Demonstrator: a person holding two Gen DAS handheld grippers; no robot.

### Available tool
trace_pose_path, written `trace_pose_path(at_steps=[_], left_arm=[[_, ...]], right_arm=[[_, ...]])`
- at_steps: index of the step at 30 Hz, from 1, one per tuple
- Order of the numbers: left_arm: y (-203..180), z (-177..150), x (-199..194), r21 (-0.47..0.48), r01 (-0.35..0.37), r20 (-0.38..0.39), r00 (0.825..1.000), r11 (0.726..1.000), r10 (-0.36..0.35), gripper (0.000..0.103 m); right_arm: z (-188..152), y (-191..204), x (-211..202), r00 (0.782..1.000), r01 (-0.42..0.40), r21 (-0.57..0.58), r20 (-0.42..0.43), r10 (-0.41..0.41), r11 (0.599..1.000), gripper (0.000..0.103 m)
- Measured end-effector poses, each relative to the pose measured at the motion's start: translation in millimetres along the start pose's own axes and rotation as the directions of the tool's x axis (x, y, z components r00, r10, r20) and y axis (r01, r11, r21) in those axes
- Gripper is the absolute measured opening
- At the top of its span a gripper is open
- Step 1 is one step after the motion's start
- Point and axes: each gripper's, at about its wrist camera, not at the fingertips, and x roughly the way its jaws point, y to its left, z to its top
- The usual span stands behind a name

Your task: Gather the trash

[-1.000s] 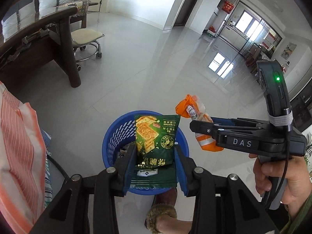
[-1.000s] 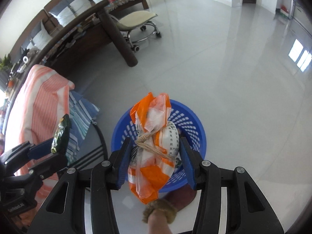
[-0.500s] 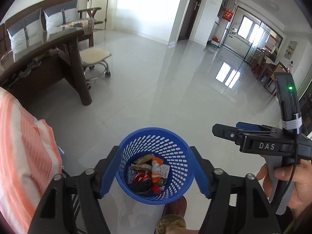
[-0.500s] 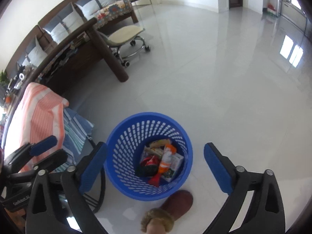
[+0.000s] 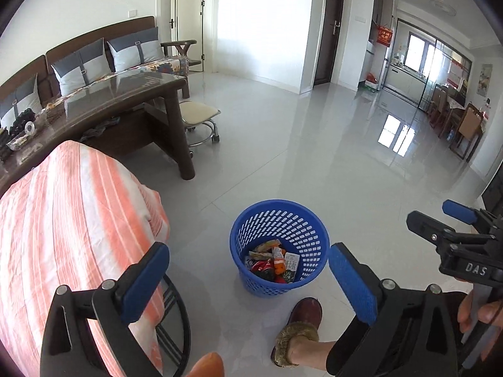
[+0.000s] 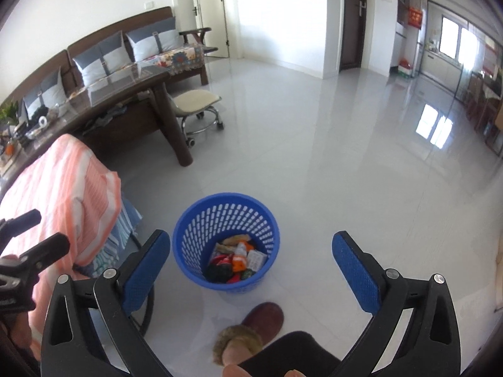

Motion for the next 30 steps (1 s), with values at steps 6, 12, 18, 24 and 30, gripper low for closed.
trace_pose_path(at_steps=[6, 12, 18, 24, 30], left_arm=[[-4, -1, -22, 0.014, -0.075, 0.057, 0.996, 0.997, 0.074, 0.103], [2, -4, -30, -0.016, -0.014, 0.037, 0.999, 1.000, 0.015, 0.103], [6, -9, -31, -0.019, -0.005, -0.010, 1.000, 1.000, 0.005, 0.103], [9, -11, -30, -0.020, 0.007, -0.043, 0.999, 1.000, -0.008, 0.103], [12, -12, -30, -0.022, 0.002, -0.051, 0.999, 1.000, -0.003, 0.103]], right_arm=[[-13, 16, -30, 1.000, -0.018, -0.059, -0.011, 0.017, 0.998, 0.103], [-24, 33, -38, 0.999, -0.025, -0.076, -0.037, 0.023, 0.997, 0.103], [-32, 38, -41, 0.998, -0.022, -0.077, -0.066, 0.017, 0.997, 0.103], [-37, 45, -45, 0.997, -0.034, -0.072, -0.074, 0.029, 0.997, 0.103], [-42, 50, -49, 0.996, -0.044, -0.074, -0.075, 0.038, 0.996, 0.103]])
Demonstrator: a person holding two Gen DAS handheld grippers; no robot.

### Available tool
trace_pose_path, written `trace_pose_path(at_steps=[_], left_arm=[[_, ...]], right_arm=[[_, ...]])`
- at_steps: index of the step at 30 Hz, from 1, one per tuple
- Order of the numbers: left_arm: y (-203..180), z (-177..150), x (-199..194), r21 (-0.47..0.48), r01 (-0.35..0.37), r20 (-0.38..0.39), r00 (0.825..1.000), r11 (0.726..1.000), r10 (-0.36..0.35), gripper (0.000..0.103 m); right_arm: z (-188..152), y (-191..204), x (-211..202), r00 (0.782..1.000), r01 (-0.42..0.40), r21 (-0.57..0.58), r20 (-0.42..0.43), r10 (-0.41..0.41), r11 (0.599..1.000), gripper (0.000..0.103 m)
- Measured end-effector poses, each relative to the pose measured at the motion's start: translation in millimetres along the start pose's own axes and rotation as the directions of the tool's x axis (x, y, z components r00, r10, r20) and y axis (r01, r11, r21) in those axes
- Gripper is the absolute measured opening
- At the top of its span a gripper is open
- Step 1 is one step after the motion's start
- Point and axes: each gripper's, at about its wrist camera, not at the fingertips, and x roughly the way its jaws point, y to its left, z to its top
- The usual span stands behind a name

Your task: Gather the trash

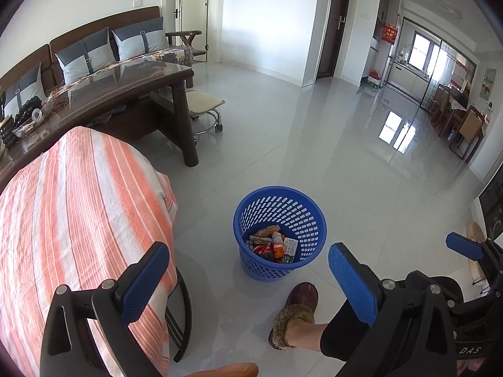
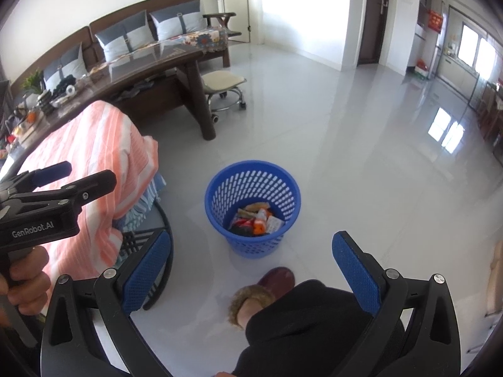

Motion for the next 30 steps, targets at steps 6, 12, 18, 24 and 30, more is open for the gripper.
trace_pose_path(at_steps=[6, 12, 18, 24, 30], left_arm=[[-1.5, -0.8, -0.1, 0.002, -0.004, -0.008, 1.000, 1.000, 0.004, 0.103], [-3.4, -0.6, 0.6, 0.003, -0.011, -0.014, 1.000, 1.000, 0.011, 0.103], [-3.8, -1.5, 1.8, 0.003, -0.010, -0.022, 1.000, 1.000, 0.010, 0.103], [-3.3, -1.0, 2.5, 0.003, -0.011, -0.028, 1.000, 1.000, 0.011, 0.103], [-3.0, -0.9, 2.9, 0.005, -0.012, -0.028, 1.000, 1.000, 0.012, 0.103]], right_arm=[[0.4, 1.7, -0.4, 1.000, 0.001, -0.002, 0.001, -0.001, 1.000, 0.103], [0.3, 2.5, 0.0, 1.000, 0.001, -0.003, -0.006, -0.001, 1.000, 0.103], [-2.4, 3.1, 0.3, 1.000, -0.002, -0.003, -0.012, 0.002, 1.000, 0.103], [-2.8, 3.5, 0.3, 1.000, -0.003, -0.003, -0.013, 0.003, 1.000, 0.103], [-4.9, 4.1, 2.2, 1.000, -0.007, -0.001, -0.019, 0.007, 1.000, 0.103]])
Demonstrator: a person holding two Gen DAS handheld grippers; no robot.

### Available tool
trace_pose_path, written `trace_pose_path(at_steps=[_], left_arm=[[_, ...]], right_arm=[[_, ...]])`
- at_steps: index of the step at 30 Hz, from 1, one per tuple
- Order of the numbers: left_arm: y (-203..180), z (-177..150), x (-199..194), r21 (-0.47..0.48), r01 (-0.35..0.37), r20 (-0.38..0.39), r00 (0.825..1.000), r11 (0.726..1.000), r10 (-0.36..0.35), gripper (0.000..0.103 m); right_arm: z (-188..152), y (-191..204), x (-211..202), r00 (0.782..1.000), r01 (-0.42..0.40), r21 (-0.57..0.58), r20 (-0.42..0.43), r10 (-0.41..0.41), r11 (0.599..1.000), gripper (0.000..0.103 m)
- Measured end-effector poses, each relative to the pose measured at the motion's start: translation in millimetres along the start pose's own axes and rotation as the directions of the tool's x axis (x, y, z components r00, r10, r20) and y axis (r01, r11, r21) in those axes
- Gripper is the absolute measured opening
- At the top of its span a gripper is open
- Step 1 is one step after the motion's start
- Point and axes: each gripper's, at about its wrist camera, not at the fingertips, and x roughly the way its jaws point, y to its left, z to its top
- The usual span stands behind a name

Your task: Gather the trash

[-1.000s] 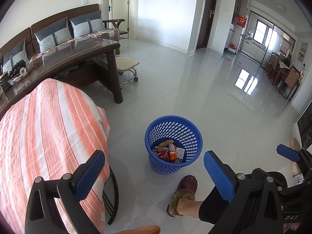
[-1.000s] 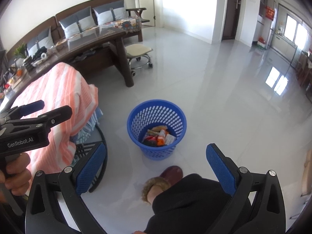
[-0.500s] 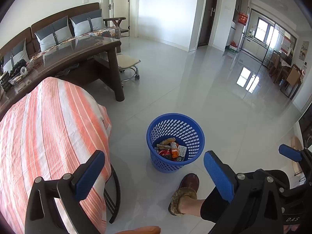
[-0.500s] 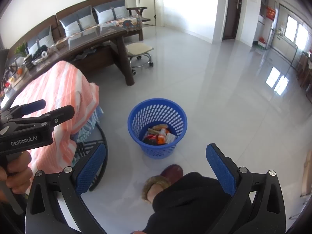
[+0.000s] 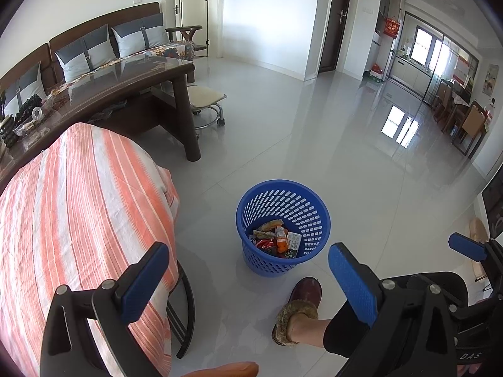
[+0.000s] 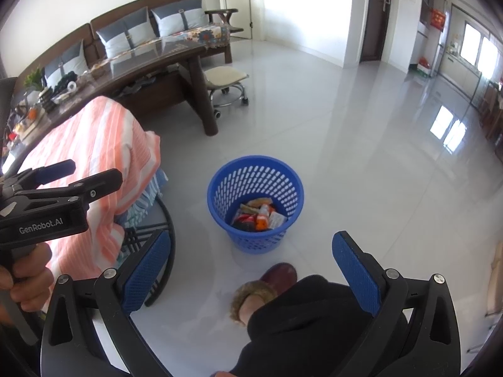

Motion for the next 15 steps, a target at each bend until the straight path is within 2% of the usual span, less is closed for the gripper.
trace_pose_path(at_steps=[15], left_arm=[[-0.4, -0.3, 4.4, 0.005, -0.008, -0.010, 1.000, 1.000, 0.008, 0.103]], right_arm=[[-1.3, 0.1, 1.5, 1.000, -0.001, 0.002, -0.004, 0.001, 1.000, 0.103]])
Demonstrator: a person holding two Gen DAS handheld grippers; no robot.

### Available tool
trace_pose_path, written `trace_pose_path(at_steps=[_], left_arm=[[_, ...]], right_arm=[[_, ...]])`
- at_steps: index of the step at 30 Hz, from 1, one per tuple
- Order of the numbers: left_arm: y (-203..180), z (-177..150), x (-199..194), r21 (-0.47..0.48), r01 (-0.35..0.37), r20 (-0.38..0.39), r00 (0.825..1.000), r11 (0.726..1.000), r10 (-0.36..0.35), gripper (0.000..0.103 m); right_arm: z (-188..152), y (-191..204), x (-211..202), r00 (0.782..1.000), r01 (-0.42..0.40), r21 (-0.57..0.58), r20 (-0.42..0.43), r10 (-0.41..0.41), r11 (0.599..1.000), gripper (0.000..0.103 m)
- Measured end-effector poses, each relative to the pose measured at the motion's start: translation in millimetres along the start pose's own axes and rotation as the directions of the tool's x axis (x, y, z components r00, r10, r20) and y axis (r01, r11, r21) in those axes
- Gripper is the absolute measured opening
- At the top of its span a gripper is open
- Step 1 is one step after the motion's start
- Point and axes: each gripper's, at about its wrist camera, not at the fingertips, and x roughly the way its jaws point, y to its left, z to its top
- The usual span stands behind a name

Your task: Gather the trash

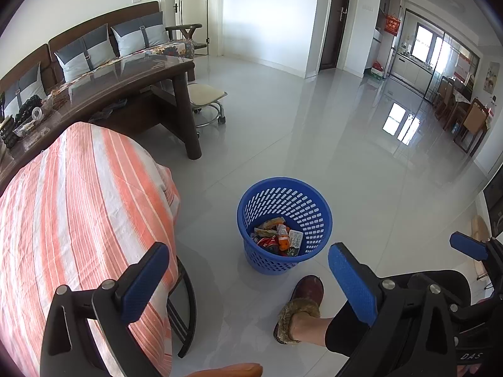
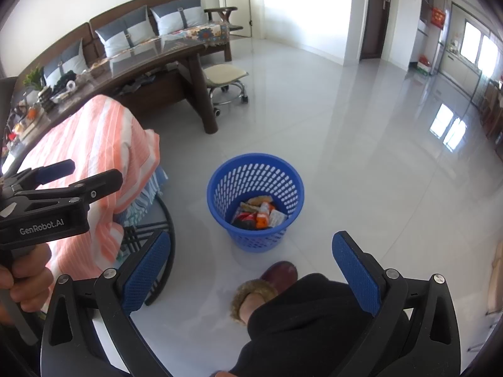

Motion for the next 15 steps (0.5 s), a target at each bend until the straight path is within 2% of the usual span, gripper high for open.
trace_pose_path(at_steps=[15], left_arm=[[-0.2, -1.4, 5.1, 0.003, 0.009, -0.009, 1.000, 1.000, -0.009, 0.103]], right_arm=[[-2.6, -1.4, 3.7, 1.000, -0.001, 0.003, -0.007, 0.001, 1.000, 0.103]])
